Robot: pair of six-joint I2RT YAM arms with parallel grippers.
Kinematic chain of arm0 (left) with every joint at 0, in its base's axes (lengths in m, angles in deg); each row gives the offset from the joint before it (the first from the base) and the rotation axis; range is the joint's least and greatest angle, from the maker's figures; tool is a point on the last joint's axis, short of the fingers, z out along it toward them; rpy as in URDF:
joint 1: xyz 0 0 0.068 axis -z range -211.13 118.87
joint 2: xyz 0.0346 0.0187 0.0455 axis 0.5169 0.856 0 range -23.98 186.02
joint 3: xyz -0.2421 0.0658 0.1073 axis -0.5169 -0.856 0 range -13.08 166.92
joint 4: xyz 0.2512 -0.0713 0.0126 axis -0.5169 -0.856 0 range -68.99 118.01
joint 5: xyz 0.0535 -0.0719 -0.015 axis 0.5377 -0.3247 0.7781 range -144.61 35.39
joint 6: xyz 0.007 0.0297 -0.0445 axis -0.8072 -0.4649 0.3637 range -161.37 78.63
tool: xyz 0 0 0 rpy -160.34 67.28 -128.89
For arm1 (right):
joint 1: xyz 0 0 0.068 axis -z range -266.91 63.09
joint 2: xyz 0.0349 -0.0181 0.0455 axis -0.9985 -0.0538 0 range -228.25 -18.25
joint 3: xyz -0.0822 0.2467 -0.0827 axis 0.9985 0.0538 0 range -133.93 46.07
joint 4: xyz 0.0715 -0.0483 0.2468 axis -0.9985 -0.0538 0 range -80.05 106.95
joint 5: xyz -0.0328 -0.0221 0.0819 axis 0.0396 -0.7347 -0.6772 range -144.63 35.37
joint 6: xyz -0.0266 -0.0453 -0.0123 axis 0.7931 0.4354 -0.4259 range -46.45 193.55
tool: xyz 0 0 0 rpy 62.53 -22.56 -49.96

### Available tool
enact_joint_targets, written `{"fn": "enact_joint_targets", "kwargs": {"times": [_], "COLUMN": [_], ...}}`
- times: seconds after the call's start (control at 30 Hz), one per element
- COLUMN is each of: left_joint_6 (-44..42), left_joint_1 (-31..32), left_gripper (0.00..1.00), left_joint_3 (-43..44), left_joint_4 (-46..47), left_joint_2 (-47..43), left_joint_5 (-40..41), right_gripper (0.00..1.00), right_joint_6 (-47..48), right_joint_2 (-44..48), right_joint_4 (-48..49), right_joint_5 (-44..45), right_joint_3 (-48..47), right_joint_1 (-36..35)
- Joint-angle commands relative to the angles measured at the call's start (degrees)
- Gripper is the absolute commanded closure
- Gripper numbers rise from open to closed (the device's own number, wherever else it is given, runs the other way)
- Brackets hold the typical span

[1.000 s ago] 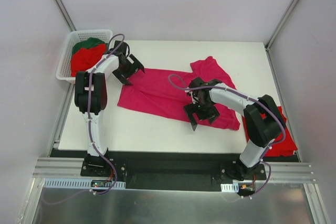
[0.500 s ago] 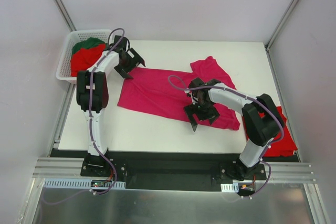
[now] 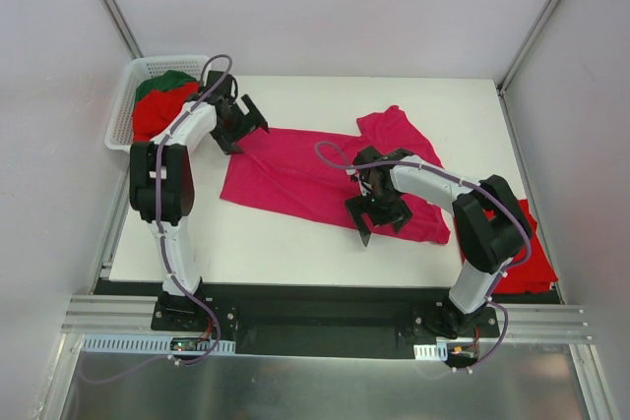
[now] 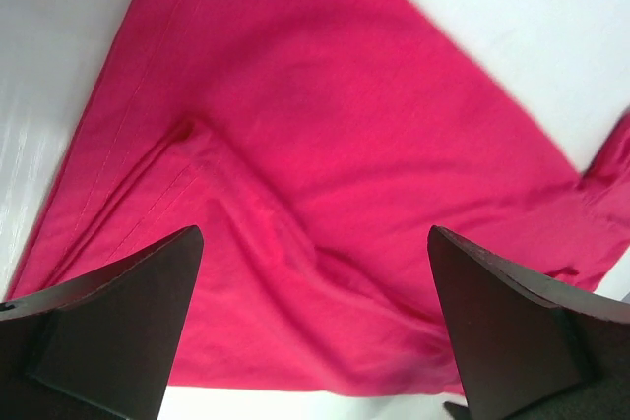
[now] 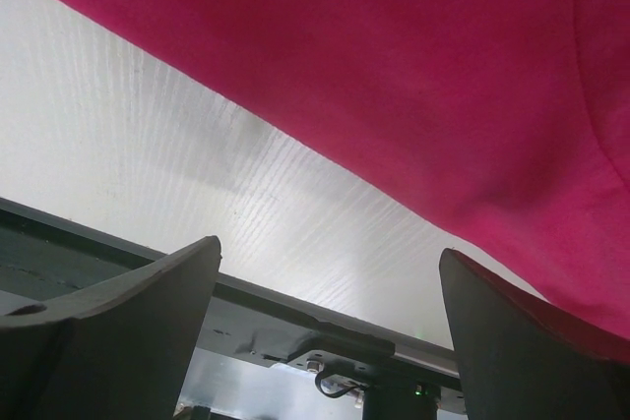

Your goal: Fold and stack the t-shirts

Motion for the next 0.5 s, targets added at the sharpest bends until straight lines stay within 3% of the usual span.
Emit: {"fn": "enact_joint_targets", "kwargs": {"times": [0.0,0.27,0.4,0.47], "left_joint_6": [-5.5,-14.2,-22.4,-25.2], "left_joint_1": [0.0,-0.4,-1.6,-1.9], "left_gripper": [0.01,0.01,0.01,0.01], "left_joint_3": [-4.8,-8.2,-11.0,-11.1], "left_joint_4": [-1.1,-1.9,-6.6,-9.2], "left_joint_2": [-4.4,-5.6,-10.7,-12.6], "left_joint_5": [-3.8,-11.2,-7.9,-2.2], "right_gripper": [0.04,0.04,0.04,0.04], "right_joint_6": [0.3,0.0,0.0,0.0], "right_joint_2": [0.9,0.6,1.1,1.1], "right_joint_4": [-1.2,-1.0,-0.9,-0.6], "right_joint_5": [2.0,0.8,0.1,-0.2], "right_joint_3": [-2.6,-2.7,-2.1,-1.8], "right_joint_1": [-0.2,-0.1,-0.2,-0.2]}}
